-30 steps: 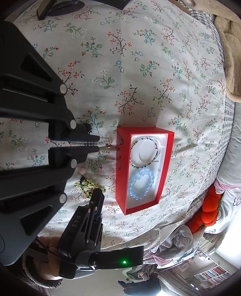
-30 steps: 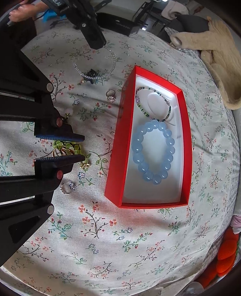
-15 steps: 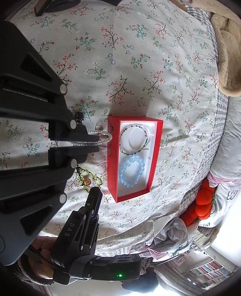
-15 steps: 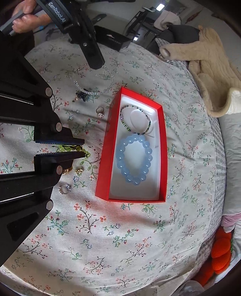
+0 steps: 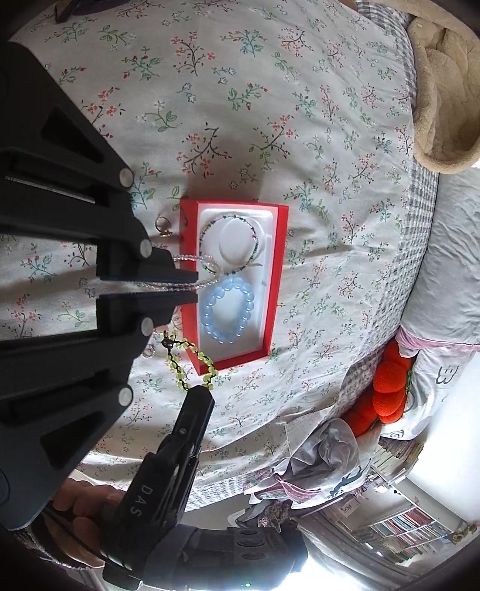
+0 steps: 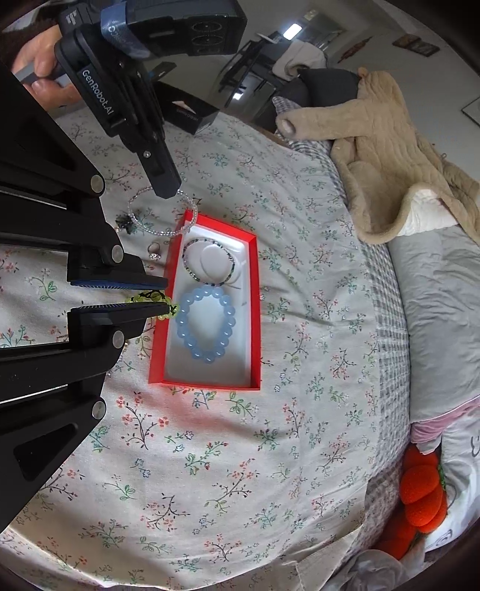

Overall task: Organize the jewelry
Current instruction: 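Carry both bracelets over the red box, then lower both bracelets into the box and open both grippers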

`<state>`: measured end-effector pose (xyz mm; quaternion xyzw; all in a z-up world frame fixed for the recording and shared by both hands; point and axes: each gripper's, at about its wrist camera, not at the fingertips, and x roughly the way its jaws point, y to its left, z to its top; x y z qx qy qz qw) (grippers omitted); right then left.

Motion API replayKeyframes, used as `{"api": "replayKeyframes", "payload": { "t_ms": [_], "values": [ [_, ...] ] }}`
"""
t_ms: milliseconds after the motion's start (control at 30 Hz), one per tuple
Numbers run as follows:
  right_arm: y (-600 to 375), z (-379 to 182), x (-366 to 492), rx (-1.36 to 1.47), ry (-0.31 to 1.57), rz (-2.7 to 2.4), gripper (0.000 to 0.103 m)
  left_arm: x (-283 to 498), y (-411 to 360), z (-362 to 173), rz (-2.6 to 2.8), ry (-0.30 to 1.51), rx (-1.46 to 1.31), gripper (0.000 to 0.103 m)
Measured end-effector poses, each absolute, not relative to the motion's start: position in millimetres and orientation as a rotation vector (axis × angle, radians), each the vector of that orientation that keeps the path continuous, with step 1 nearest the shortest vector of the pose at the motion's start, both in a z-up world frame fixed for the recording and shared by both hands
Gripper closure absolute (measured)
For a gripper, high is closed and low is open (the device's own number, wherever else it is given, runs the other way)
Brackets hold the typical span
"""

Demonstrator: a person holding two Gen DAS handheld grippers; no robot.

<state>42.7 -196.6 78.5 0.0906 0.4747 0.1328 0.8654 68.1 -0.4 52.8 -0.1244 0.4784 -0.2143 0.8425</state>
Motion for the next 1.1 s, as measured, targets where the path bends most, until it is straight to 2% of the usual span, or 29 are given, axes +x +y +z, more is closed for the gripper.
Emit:
{"api": "replayKeyframes", "payload": {
  "t_ms": [400,600,1100],
  "values": [
    [-210.3,109.5,56.7,0.245,0.886,0.265,0.097,97.5,-27.8,59.5,-0.5,0.977,-0.353,0.098],
    [-218.5,108.8,65.5,0.245,0.868,0.235,0.097,116.6,-33.7,41.1,-0.504,0.988,-0.41,0.098],
    [-188.5,90.7,80.8,0.243,0.884,0.353,0.097,127.2,-7.3,2.4,-0.239,1.075,-0.223,0.098]
  ]
}}
